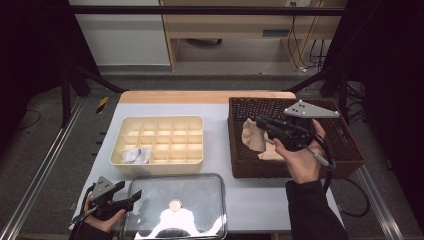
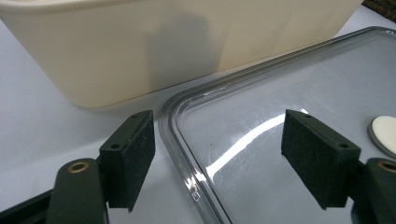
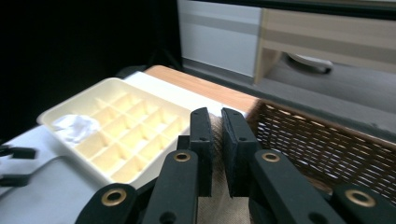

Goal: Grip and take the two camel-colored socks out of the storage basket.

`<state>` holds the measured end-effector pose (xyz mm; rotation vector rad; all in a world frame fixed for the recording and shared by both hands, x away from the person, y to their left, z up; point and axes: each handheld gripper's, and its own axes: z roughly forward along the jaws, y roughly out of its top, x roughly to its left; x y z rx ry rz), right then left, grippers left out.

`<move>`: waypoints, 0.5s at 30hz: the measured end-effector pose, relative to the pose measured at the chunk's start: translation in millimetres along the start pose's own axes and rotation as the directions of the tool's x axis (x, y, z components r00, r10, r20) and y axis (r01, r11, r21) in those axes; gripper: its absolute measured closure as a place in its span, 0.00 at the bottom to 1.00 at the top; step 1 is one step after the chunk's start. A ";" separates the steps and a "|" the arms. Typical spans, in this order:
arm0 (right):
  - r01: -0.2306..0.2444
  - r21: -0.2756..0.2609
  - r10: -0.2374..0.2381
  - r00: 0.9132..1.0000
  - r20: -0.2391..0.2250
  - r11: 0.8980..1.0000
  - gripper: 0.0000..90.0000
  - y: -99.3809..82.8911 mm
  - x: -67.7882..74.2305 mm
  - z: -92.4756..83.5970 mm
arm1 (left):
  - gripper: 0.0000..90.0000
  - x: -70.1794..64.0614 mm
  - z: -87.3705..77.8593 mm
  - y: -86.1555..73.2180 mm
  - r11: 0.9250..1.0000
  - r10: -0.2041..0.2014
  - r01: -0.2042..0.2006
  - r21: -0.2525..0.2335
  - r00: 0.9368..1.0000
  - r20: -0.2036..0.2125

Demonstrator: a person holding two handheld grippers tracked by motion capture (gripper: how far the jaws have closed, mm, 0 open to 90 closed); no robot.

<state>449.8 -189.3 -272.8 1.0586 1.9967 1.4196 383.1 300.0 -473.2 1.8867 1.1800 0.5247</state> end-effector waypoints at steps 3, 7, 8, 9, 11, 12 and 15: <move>0.013 -0.017 -0.014 0.999 -0.049 1.000 0.93 -1.5 14.0 -7.0 | 0.28 0.2 -0.4 0.1 1.000 -0.001 0.001 -0.001 1.000 0.001; 0.026 -0.020 -0.028 0.994 -0.103 0.999 0.93 -5.9 29.4 -11.0 | 0.29 0.2 -0.4 0.1 1.000 0.000 0.000 -0.001 1.000 0.001; 0.030 -0.021 -0.032 0.993 -0.112 0.999 0.93 -7.1 32.6 -11.4 | 0.29 0.2 -0.5 0.1 1.000 0.000 0.000 -0.001 1.000 0.001; 0.035 -0.021 -0.037 0.992 -0.121 0.999 0.93 -8.4 35.8 -11.8 | 0.29 0.2 -0.7 0.1 1.000 -0.001 0.001 -0.002 1.000 0.000; 0.045 -0.021 -0.048 0.988 -0.150 0.999 0.93 -14.5 44.7 -11.9 | 0.29 0.0 -0.9 0.2 1.000 -0.002 0.002 -0.003 1.000 0.001; 0.046 -0.019 -0.048 0.987 -0.156 0.999 0.93 -16.7 47.1 -11.5 | 0.29 0.1 -1.0 0.2 1.000 -0.001 0.001 -0.003 1.000 0.000; 0.052 -0.009 -0.053 0.982 -0.179 0.999 0.93 -26.2 53.5 -10.0 | 0.29 0.1 -0.9 0.2 1.000 -0.001 0.001 -0.002 1.000 -0.001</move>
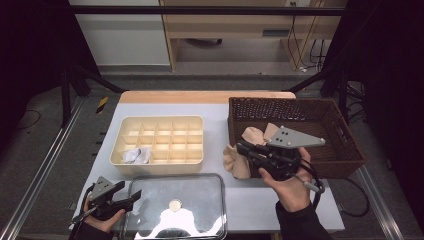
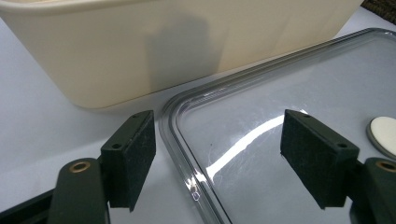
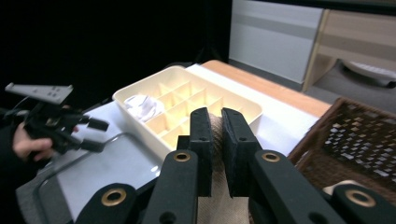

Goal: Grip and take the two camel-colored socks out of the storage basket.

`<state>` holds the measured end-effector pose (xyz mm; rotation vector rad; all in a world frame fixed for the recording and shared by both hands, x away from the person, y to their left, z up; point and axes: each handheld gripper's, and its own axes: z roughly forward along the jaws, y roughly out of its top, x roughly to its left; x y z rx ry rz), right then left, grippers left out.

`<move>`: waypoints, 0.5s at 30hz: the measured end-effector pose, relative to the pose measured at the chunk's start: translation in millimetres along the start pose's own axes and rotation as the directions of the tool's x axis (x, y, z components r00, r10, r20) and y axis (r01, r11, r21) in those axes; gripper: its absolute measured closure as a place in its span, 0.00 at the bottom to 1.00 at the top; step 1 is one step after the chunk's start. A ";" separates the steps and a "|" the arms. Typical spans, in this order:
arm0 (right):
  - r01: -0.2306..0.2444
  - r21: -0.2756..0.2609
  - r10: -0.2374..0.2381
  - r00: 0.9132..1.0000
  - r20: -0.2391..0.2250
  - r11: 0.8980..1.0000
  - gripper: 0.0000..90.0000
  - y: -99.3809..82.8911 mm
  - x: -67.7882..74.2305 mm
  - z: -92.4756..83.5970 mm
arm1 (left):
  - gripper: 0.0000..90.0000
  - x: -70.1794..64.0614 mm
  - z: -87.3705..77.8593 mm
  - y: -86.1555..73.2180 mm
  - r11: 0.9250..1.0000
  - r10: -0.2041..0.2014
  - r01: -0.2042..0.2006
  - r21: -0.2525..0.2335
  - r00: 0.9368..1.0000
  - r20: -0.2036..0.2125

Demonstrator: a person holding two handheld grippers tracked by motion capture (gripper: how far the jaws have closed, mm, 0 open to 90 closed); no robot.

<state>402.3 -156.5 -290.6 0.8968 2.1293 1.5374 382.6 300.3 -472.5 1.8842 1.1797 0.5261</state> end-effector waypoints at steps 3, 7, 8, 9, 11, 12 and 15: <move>-0.002 0.017 0.002 1.000 -0.026 1.000 0.93 -12.1 5.7 2.6 | 0.29 -0.1 0.0 0.0 1.000 0.000 0.000 0.000 1.000 -0.001; -0.008 0.042 0.010 0.999 -0.044 0.999 0.93 -28.7 11.0 6.1 | 0.29 -0.3 -0.2 0.0 1.000 -0.002 0.002 -0.001 1.000 0.000; -0.009 0.050 0.012 0.999 -0.047 0.999 0.93 -33.5 12.1 7.4 | 0.29 -0.2 -0.2 0.0 1.000 -0.003 0.003 -0.001 1.000 0.000; -0.008 0.062 0.011 0.999 -0.051 0.998 0.93 -38.4 13.2 8.7 | 0.29 -0.1 -0.1 0.1 1.000 -0.002 0.002 0.000 1.000 0.000; -0.015 0.083 0.020 0.998 -0.057 0.996 0.93 -48.2 14.5 11.5 | 0.29 0.0 -0.3 0.1 1.000 -0.001 0.001 0.000 1.000 0.000; -0.016 0.092 0.022 0.998 -0.060 0.996 0.93 -53.0 14.5 12.6 | 0.29 -0.2 -0.3 0.1 1.000 -0.003 0.003 -0.002 1.000 0.000; -0.031 0.120 0.039 0.997 -0.060 0.992 0.93 -68.0 13.5 14.9 | 0.29 0.0 -0.4 0.2 1.000 -0.002 0.002 -0.002 1.000 -0.001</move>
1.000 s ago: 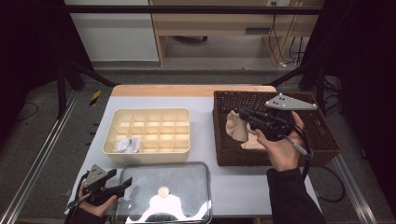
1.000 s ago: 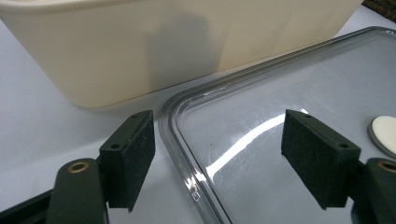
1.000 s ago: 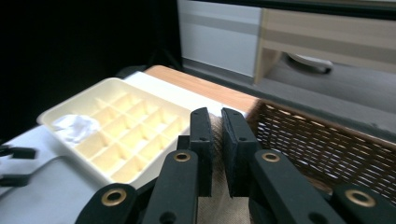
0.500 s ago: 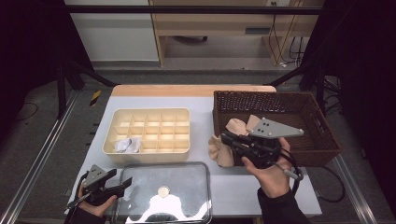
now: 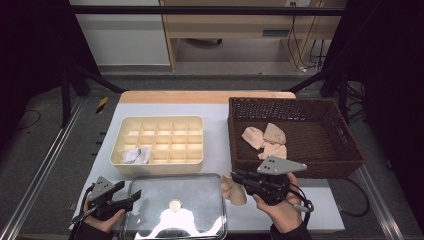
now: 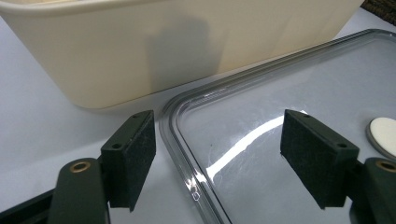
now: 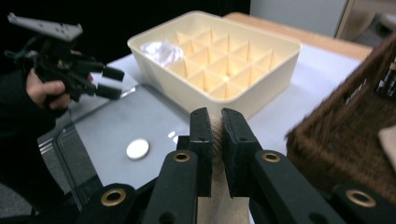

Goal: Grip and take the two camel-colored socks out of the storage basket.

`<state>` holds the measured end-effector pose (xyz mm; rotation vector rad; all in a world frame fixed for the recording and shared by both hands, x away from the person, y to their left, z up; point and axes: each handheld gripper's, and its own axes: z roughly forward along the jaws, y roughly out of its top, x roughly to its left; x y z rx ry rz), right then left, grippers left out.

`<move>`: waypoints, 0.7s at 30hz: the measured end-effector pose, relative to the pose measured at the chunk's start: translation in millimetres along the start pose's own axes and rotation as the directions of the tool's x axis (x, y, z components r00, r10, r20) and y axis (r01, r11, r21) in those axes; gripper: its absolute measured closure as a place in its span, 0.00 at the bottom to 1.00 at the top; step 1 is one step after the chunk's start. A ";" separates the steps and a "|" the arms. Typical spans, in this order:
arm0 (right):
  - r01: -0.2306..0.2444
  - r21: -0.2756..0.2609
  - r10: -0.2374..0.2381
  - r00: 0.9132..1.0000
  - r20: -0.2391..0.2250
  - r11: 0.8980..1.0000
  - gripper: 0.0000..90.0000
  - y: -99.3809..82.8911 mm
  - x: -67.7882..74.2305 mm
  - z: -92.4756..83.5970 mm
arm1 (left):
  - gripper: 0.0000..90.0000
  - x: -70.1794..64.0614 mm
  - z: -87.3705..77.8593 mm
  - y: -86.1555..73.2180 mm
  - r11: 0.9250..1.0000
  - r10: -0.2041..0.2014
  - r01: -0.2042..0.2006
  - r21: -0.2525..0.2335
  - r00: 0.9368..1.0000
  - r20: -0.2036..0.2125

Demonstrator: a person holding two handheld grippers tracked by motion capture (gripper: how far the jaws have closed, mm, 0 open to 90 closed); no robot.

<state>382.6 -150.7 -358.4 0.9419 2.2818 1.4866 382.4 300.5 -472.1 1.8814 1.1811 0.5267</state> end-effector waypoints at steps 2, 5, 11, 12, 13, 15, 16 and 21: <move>-0.011 0.018 0.011 1.000 0.004 1.000 0.93 -10.4 -2.3 2.2 | 0.29 -0.2 0.2 -0.1 1.000 -0.001 0.001 0.000 1.000 0.000; -0.034 0.040 0.033 0.999 0.019 0.999 0.93 -25.9 -7.8 4.1 | 0.29 0.0 0.1 0.0 1.000 -0.001 0.001 0.001 1.000 -0.001; -0.073 0.086 0.068 0.996 0.055 0.994 0.92 -48.8 -17.9 7.9 | 0.29 0.0 0.1 0.0 1.000 0.001 -0.001 0.001 1.000 0.001; -0.075 0.095 0.069 0.995 0.067 0.993 0.92 -52.6 -19.6 9.6 | 0.29 0.1 0.2 0.0 1.000 0.001 -0.001 0.001 1.000 0.001; -0.079 0.102 0.073 0.995 0.068 0.992 0.92 -55.6 -21.0 11.4 | 0.29 0.2 0.2 0.0 1.000 0.001 -0.001 0.001 1.000 0.001; -0.090 0.124 0.080 0.993 0.082 0.988 0.92 -63.6 -24.1 17.2 | 0.29 0.1 -0.1 0.0 1.000 0.001 -0.001 -0.002 1.000 0.001; -0.086 0.141 0.073 0.993 0.093 0.986 0.92 -68.5 -26.1 21.2 | 0.29 0.0 -0.2 0.0 1.000 0.000 0.000 -0.002 1.000 0.002; -0.112 0.187 0.093 0.990 0.105 0.976 0.91 -84.0 -33.0 35.3 | 0.30 0.3 -0.1 0.0 1.000 0.003 -0.003 -0.003 1.000 0.000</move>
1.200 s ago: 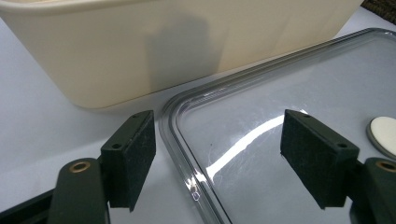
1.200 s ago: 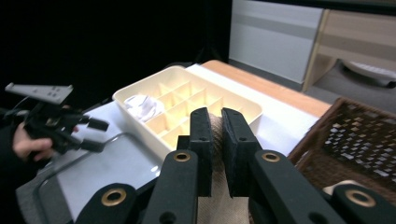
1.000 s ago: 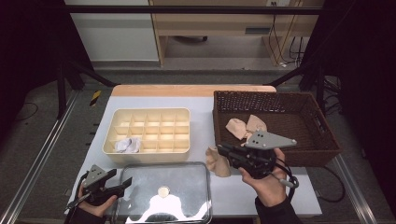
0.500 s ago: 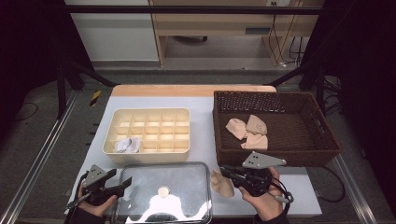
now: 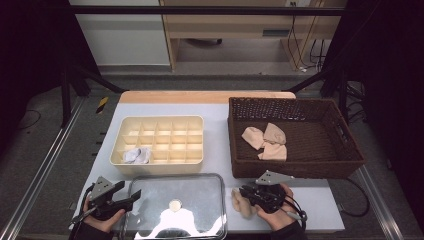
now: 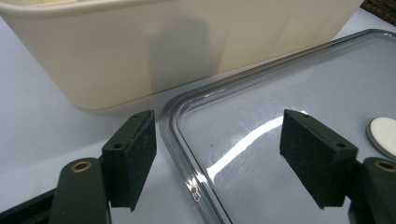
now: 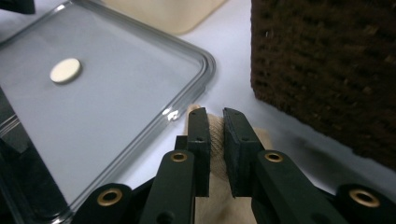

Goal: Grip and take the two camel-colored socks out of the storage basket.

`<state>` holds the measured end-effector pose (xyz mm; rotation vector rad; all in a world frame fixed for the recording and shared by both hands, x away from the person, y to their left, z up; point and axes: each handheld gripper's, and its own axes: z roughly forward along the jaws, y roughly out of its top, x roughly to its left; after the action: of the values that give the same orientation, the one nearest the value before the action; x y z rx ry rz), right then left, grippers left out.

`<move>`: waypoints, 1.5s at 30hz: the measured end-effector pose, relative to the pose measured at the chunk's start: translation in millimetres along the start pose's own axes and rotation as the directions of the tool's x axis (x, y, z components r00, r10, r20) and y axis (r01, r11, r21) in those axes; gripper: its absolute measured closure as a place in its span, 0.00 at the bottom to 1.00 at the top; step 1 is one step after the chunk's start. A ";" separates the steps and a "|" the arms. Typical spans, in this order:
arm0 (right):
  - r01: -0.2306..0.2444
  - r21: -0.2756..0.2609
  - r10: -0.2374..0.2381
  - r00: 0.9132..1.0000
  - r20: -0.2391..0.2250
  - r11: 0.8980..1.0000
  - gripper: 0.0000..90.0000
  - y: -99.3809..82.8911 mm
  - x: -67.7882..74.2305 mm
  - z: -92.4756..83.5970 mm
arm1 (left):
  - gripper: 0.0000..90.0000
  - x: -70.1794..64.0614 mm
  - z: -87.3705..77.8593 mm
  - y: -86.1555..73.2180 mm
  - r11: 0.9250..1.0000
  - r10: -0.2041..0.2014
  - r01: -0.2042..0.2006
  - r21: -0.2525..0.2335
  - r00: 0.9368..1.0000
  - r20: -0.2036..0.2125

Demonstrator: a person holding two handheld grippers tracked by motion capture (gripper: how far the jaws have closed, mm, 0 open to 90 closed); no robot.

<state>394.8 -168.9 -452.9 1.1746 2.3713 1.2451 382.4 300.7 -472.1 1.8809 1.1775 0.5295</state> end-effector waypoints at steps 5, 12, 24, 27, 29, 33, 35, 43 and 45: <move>0.005 0.022 -0.005 1.000 0.002 1.000 0.87 -6.7 -0.7 11.4 | 0.30 0.1 0.2 0.0 1.000 0.002 -0.002 0.002 1.000 -0.001; 0.006 -0.030 -0.006 1.000 0.001 1.000 0.79 -0.4 -0.8 2.1 | 0.29 0.4 1.1 -0.2 1.000 0.000 0.000 0.008 1.000 -0.002; 0.032 -0.174 -0.021 0.998 0.066 0.984 0.72 21.8 -8.1 -39.9 | 0.29 0.5 1.5 -0.3 1.000 0.001 -0.001 0.013 1.000 -0.003; 0.031 -0.207 -0.015 0.997 0.078 0.978 0.71 28.7 -11.2 -50.8 | 0.29 0.8 1.4 -0.2 1.000 0.000 0.000 0.012 1.000 -0.006; 0.036 -0.223 -0.015 0.995 0.094 0.974 0.69 33.7 -14.5 -57.2 | 0.29 0.9 1.3 -0.2 1.000 -0.003 0.003 0.011 1.000 -0.007; 0.028 -0.243 0.003 0.992 0.124 0.970 0.66 42.6 -21.2 -65.8 | 0.29 0.6 2.3 -0.4 1.000 -0.004 0.004 0.015 1.000 -0.008; 0.016 -0.245 0.019 0.990 0.138 0.969 0.65 47.3 -25.0 -67.3 | 0.29 0.4 2.5 -0.3 1.000 -0.004 0.005 0.015 1.000 -0.008; 0.017 -0.256 0.036 0.979 0.202 0.967 0.59 69.7 -40.0 -65.8 | 0.28 2.0 3.5 -1.2 1.000 0.011 -0.010 0.022 0.999 -0.034; 0.015 -0.262 0.042 0.977 0.209 0.965 0.59 73.0 -41.4 -65.7 | 0.28 3.8 4.8 -2.0 1.000 0.008 -0.007 0.020 0.999 -0.045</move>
<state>428.6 -215.0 -362.8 1.1745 1.9791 1.3166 386.6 302.4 -476.8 1.8997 1.2093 0.5687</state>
